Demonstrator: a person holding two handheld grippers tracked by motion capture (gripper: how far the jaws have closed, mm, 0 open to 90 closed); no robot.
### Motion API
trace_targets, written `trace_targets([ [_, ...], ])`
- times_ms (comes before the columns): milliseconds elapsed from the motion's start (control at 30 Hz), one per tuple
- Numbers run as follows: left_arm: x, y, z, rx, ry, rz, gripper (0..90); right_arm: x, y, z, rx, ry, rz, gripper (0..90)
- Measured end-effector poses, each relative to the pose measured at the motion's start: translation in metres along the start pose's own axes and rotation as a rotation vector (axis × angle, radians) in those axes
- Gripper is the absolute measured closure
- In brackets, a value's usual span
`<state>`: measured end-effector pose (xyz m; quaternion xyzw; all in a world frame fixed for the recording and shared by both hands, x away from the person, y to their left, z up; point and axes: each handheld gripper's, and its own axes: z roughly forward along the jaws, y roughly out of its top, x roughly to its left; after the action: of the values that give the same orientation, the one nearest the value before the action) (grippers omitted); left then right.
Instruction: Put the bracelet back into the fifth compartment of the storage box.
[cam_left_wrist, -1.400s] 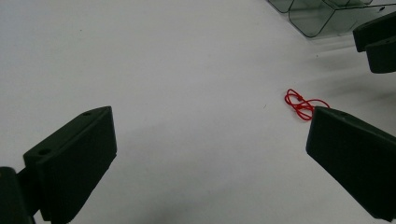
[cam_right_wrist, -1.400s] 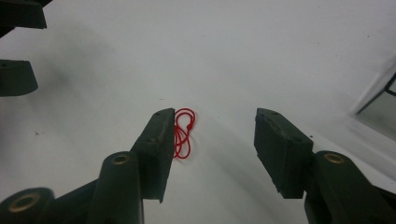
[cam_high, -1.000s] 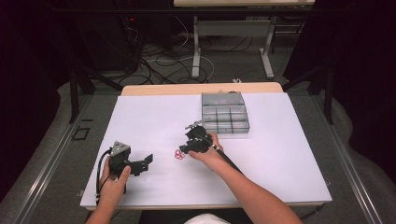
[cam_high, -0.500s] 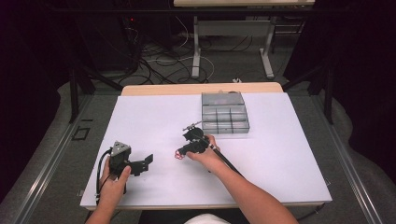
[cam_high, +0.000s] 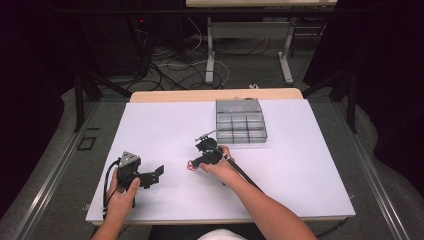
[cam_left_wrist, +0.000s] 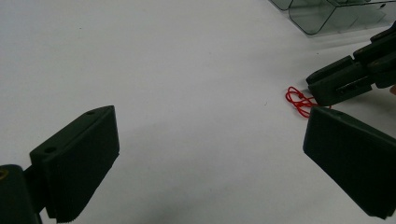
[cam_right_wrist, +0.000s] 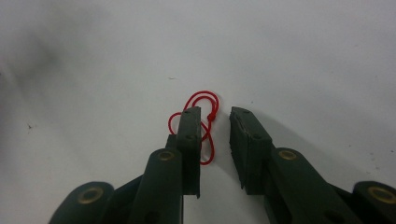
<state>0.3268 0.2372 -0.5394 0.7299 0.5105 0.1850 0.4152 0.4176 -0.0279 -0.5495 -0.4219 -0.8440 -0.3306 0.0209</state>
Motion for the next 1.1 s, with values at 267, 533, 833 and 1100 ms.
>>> trace_targets([
  [267,0.0001,0.0000,0.0006,-0.002,0.004,0.009,4.4,-0.0001,-0.0010,0.0034,-0.034,0.020,-0.003,77.9],
  [533,0.0000,0.0000,0.0010,-0.001,0.001,0.008,4.6,0.0006,0.0003,0.0015,0.012,0.011,-0.031,81.5],
  [833,0.0000,0.0000,0.0011,0.001,0.002,0.007,4.6,0.0025,-0.0009,0.0045,-0.014,0.001,0.002,88.7],
  [1100,0.0001,0.0000,0.0012,0.002,0.000,0.007,4.7,0.0023,-0.0008,0.0041,-0.010,0.003,-0.004,90.0],
])
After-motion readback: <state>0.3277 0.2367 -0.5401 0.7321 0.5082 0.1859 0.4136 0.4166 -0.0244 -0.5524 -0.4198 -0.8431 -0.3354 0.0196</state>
